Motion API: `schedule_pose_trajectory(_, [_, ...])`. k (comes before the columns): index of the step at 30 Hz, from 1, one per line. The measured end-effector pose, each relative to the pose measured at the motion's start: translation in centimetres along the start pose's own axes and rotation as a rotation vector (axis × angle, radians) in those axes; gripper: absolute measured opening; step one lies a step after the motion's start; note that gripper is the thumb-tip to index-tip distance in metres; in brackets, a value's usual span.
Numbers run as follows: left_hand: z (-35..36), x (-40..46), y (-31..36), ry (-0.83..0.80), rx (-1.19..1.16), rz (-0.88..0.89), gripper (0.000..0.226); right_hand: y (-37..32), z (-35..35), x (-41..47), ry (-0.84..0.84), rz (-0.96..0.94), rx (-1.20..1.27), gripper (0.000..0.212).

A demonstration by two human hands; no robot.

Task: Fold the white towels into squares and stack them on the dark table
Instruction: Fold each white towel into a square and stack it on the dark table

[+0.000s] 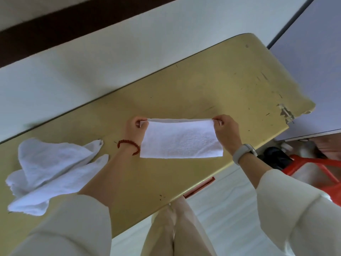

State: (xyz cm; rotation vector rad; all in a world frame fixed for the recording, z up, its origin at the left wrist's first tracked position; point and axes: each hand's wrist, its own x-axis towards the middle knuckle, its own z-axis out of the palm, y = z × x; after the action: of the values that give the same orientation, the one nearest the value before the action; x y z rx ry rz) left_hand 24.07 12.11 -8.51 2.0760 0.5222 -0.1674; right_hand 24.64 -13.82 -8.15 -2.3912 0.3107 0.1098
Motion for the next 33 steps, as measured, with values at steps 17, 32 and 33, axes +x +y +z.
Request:
schedule_pose_trajectory(17, [1.4, 0.9, -1.6, 0.073, 0.392, 0.164, 0.014, 1.2, 2.2, 0.1, 0.085, -0.068, -0.322, 0.026])
schedule_pose_trajectory(32, [1.8, 0.8, -1.8, 0.022, 0.679, 0.486, 0.010, -2.5, 7.0, -0.3, 0.040, -0.519, -0.416, 0.008])
schedule_pose_trajectory(33, [1.7, 0.7, -1.8, 0.021, 0.672, 0.505, 0.009, -2.5, 7.0, -0.2, 0.027, -0.519, -0.406, 0.006])
